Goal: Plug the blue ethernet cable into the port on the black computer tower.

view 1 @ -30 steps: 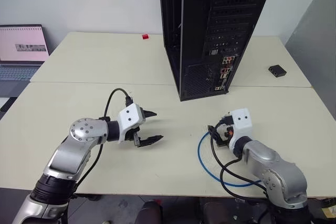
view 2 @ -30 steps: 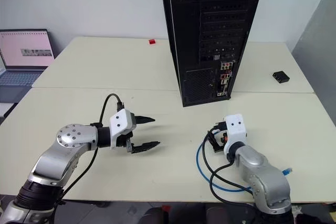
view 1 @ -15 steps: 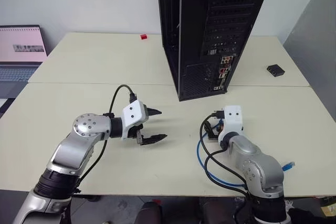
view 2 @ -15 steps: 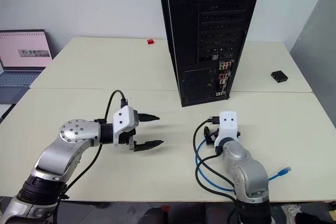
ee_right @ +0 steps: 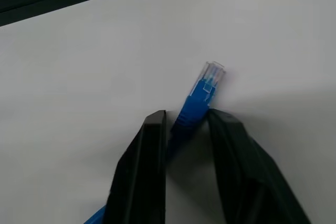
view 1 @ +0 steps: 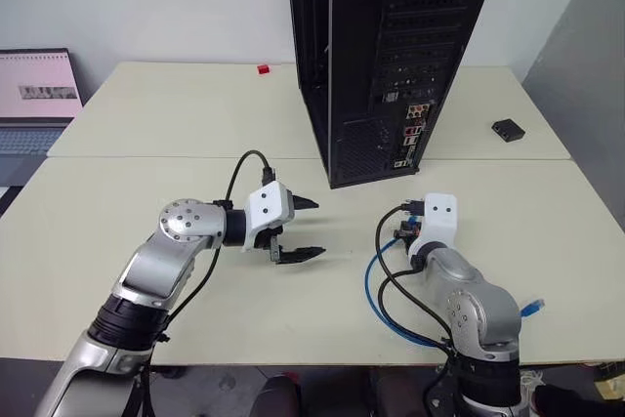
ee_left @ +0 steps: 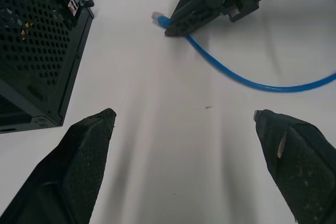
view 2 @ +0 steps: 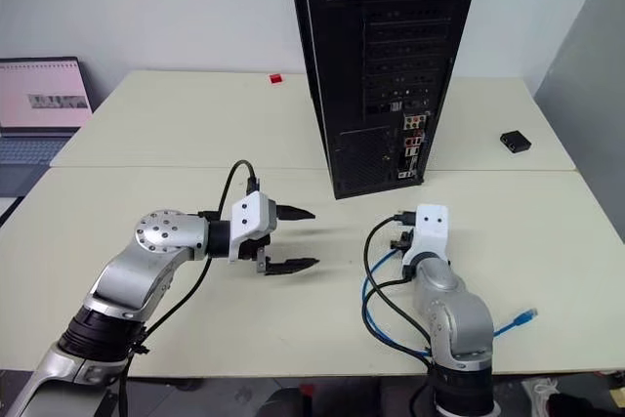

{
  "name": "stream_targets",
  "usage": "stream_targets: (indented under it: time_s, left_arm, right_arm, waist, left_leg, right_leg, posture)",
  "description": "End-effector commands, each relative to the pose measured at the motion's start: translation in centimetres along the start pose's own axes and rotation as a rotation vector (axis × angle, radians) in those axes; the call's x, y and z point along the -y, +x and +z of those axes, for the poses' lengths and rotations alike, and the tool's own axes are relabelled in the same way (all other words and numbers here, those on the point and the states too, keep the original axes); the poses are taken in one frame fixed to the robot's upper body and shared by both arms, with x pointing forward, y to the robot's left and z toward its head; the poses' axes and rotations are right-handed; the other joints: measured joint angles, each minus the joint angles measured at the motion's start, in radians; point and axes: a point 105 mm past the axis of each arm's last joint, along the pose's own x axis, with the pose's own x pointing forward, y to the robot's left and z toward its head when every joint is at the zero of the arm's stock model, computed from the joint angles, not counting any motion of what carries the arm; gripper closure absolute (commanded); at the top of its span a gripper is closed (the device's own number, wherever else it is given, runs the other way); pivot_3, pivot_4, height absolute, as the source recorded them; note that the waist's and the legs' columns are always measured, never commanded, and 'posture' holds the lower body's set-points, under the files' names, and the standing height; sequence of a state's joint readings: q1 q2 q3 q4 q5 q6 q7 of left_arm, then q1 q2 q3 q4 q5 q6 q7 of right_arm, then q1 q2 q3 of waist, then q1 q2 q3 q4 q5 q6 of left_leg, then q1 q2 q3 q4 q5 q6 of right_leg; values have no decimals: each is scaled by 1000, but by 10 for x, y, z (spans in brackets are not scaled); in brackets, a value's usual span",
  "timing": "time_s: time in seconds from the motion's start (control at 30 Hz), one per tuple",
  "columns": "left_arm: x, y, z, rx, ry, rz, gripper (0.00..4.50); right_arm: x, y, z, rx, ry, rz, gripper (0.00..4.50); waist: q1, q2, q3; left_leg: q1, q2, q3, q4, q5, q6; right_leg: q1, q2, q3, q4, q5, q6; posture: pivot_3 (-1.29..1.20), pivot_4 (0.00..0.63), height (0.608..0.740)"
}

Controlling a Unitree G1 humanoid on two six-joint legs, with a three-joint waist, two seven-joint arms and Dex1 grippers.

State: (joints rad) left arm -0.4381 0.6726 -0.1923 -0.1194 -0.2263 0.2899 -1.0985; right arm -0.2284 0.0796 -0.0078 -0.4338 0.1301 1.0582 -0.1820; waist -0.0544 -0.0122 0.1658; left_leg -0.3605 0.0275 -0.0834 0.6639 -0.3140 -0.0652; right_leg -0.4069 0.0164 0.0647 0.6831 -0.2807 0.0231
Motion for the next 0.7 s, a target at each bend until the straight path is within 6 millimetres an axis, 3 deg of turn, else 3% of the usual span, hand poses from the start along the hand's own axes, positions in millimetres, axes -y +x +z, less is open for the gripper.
stream_targets:
  time_s: [0.03, 0.1, 0.2, 0.43, 0.7]
  left_arm:
    - [-3, 0, 8, 21, 35, 6, 0]
    - [-3, 0, 7, 22, 29, 3, 0]
    - [-3, 0, 7, 23, 26, -13, 0]
    - [-2, -2, 4, 11, 16, -93, 0]
    - [-8, 1, 8, 3, 58, -146, 0]
  right_arm:
    - [-3, -2, 2, 0, -14, 41, 4149]
    - [-8, -6, 6, 12, -50, 104, 4414]
    - [-23, -14, 13, 39, -160, 264, 4422]
    - [-58, -45, 38, 209, -691, 668, 4428]
    - [-80, -72, 26, 237, -1153, 1007, 4429]
  waist:
    - [-2, 0, 0]
    - [-2, 0, 0]
    - [-2, 0, 0]
    - [-3, 2, 2]
    - [-1, 1, 2]
  left_leg:
    - [0, 0, 0, 0, 0, 0]
    - [0, 0, 0, 0, 0, 0]
    - [0, 0, 0, 0, 0, 0]
    - [-1, -1, 0, 0, 0, 0]
    - [-2, -1, -1, 1, 0, 0]
  right_leg:
    - [0, 0, 0, 0, 0, 0]
    - [0, 0, 0, 0, 0, 0]
    - [0, 0, 0, 0, 0, 0]
    - [0, 0, -1, -1, 0, 0]
    - [0, 0, -2, -2, 0, 0]
  posture:
    - [0, 150, 740]
    - [0, 150, 740]
    - [0, 150, 740]
    - [0, 150, 740]
    - [0, 150, 740]
